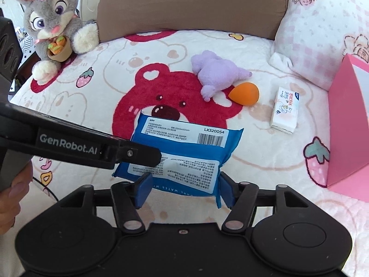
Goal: Organize objects
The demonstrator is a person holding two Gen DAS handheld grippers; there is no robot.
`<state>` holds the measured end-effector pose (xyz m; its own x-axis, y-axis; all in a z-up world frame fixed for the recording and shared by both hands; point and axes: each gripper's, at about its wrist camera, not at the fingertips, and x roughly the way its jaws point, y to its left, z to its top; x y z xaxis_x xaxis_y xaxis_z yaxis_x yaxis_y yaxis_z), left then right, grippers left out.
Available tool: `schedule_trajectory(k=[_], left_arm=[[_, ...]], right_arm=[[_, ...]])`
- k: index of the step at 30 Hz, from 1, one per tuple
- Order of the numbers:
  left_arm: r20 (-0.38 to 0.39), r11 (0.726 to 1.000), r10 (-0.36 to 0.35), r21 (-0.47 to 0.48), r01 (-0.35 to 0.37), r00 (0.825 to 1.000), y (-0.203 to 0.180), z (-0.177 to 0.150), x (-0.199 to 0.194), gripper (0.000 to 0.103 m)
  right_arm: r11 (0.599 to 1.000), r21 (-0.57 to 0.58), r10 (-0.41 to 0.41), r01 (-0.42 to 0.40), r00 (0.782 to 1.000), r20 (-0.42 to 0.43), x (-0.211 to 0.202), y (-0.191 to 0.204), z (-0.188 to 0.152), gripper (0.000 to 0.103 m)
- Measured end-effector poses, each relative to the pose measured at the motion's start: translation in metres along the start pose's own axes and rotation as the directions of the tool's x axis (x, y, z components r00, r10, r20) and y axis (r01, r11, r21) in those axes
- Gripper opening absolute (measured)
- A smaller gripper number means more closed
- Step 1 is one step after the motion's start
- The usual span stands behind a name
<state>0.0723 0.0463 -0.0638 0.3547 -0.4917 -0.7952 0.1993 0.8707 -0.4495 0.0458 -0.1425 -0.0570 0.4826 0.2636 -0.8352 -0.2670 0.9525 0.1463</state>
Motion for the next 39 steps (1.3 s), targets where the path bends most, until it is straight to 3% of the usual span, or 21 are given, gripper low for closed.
schedule_trajectory(k=[22, 39], left_arm=[[-0.01, 0.999, -0.028, 0.023, 0.028, 1.0, -0.058, -0.022, -0.046, 0.038], [0.006, 0.995, -0.043, 0.088, 0.042, 0.999, -0.112, -0.016, -0.062, 0.039]], right_arm=[[0.999, 0.01, 0.036, -0.036, 0.999, -0.012, -0.066, -0.006, -0.006, 0.085], [0.999, -0.05, -0.019, 0.022, 0.998, 0.067, -0.115, -0.019, -0.006, 0.086]])
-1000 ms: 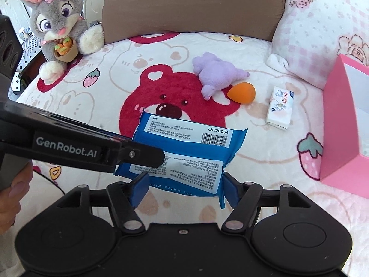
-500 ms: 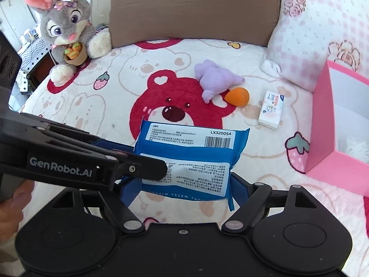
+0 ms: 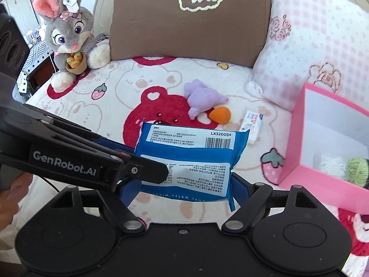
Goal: Organize objects
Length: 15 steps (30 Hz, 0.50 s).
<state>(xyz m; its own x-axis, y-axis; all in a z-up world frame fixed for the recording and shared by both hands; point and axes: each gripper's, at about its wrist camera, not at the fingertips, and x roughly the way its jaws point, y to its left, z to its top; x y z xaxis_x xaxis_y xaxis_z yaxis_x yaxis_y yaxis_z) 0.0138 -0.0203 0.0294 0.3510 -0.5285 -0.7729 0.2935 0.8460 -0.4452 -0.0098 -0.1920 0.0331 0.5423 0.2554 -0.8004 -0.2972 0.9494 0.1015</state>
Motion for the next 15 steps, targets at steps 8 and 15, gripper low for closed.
schedule_trajectory(k=[8, 15], left_arm=[[0.018, 0.998, -0.01, 0.056, 0.009, 1.0, -0.032, 0.011, 0.001, 0.039], [0.022, 0.995, -0.029, 0.093, 0.027, 0.999, -0.057, 0.024, 0.007, 0.039]], right_arm=[[1.0, 0.02, -0.023, 0.022, 0.999, 0.036, -0.02, -0.022, 0.001, 0.086], [0.998, 0.04, -0.053, 0.05, 0.997, 0.056, -0.034, -0.042, 0.003, 0.086]])
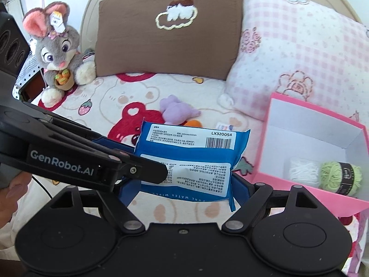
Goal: Organize objects
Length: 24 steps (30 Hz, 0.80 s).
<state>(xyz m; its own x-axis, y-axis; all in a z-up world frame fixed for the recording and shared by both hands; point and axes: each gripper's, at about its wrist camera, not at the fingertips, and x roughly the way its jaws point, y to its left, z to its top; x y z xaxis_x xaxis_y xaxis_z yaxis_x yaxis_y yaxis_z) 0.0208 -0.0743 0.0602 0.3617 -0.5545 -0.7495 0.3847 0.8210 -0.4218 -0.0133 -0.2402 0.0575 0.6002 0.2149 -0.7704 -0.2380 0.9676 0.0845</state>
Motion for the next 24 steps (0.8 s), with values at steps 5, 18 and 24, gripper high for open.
schedule_trajectory(k=[5, 18, 24], left_arm=[[0.01, 0.999, -0.023, 0.024, 0.023, 1.0, -0.017, 0.01, 0.005, 0.039], [0.015, 0.997, -0.034, 0.072, 0.033, 0.999, -0.062, 0.045, 0.027, 0.039], [0.011, 0.994, -0.035, 0.108, 0.034, 0.999, -0.082, 0.069, 0.05, 0.039]], right_arm=[[0.999, -0.014, -0.033, 0.033, 0.999, 0.006, -0.013, -0.013, 0.005, 0.086], [0.996, 0.005, -0.093, 0.093, 0.994, 0.049, -0.03, -0.057, 0.015, 0.087], [0.993, -0.005, -0.121, 0.121, 0.99, 0.075, -0.029, -0.083, 0.02, 0.086]])
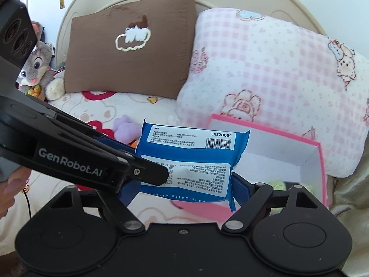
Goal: Organize objects
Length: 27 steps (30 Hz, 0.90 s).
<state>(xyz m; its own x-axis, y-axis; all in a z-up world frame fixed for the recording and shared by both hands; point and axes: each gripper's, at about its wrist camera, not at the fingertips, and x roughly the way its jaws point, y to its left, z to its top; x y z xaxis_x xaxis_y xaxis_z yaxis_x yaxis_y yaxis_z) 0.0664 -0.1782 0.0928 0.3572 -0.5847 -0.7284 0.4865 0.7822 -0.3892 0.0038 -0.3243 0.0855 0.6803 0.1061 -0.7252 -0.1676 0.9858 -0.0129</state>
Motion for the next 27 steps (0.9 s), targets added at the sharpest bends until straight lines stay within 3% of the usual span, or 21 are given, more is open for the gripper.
schedule_trajectory(k=[10, 27], left_arm=[[0.01, 0.999, 0.011, 0.05, -0.011, 1.0, -0.022, 0.051, 0.05, 0.039], [-0.042, 0.999, -0.001, -0.037, -0.001, 0.999, -0.036, 0.108, 0.19, 0.039]], right_arm=[[0.999, -0.004, -0.037, 0.038, 0.999, 0.025, 0.023, -0.056, 0.008, 0.081], [0.99, 0.044, -0.133, 0.136, 0.989, -0.057, 0.103, -0.162, 0.011, 0.074]])
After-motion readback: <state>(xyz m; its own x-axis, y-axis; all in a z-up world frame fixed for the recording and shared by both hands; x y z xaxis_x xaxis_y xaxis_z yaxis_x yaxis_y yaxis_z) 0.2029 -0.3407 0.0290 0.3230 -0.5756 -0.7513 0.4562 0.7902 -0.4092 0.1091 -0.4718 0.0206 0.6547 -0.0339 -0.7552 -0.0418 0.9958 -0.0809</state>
